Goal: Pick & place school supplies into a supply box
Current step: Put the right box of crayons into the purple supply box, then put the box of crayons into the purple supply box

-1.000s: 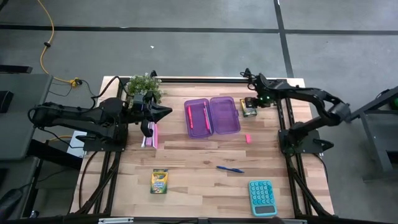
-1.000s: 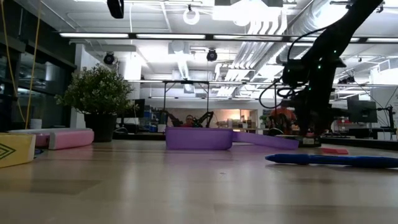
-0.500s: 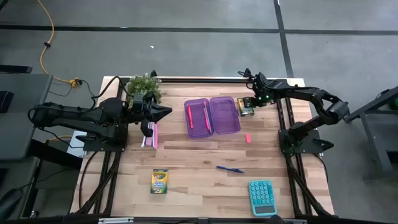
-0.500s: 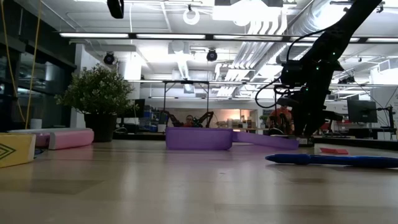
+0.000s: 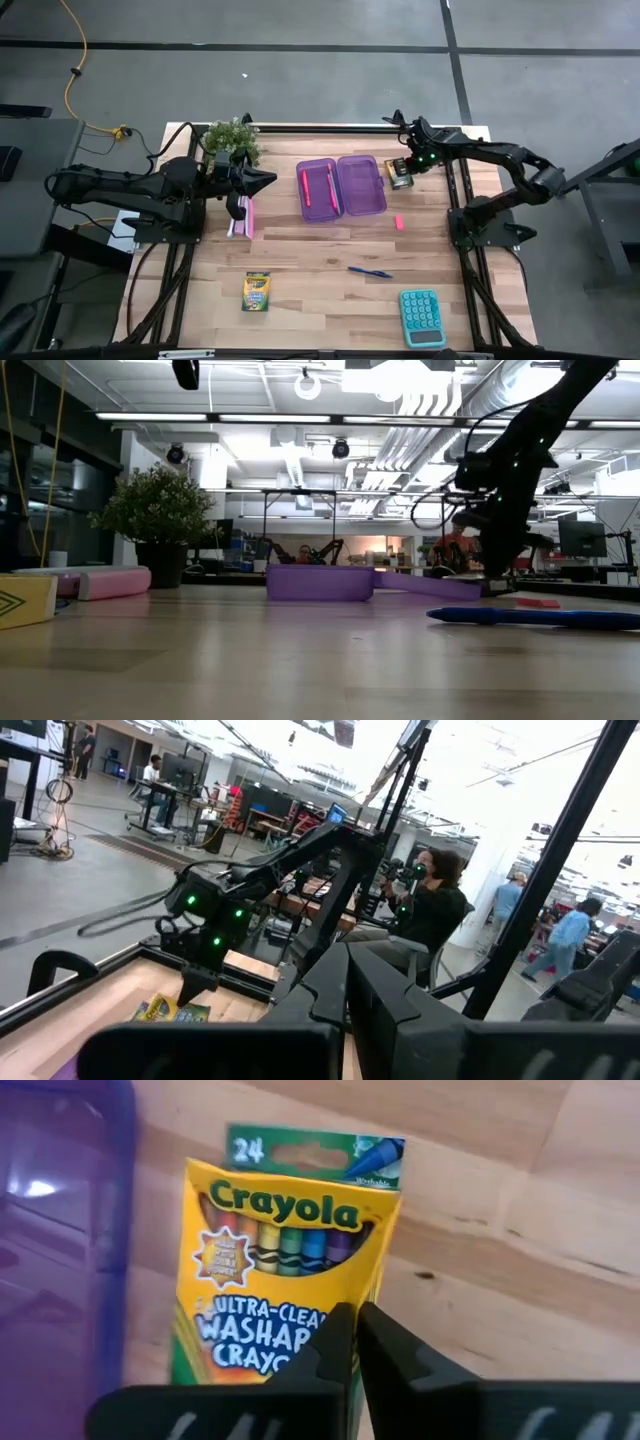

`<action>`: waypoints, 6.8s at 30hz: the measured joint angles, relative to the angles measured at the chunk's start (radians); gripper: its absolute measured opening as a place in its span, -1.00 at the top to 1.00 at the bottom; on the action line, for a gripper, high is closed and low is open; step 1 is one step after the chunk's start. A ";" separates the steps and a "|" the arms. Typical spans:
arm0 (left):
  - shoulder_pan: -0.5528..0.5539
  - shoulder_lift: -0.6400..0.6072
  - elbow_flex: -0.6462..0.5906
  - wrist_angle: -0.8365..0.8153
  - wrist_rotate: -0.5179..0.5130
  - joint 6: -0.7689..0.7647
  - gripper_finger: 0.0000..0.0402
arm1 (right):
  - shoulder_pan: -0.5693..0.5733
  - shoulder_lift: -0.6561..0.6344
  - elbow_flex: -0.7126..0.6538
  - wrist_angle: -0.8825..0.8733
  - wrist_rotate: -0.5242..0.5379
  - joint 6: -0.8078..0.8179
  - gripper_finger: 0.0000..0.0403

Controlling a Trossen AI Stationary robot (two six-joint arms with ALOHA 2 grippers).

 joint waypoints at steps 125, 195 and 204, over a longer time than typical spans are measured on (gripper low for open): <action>0.000 0.001 0.000 -0.001 -0.103 -0.024 1.00 | 0.596 0.501 0.450 0.477 0.188 0.624 1.00; 0.000 -0.020 0.000 -0.009 -0.094 -0.024 1.00 | 0.591 0.166 0.449 0.408 0.157 0.120 0.37; 0.000 -0.077 0.000 -0.016 -0.074 0.048 1.00 | 0.706 -0.082 0.449 0.568 -0.001 -0.132 0.37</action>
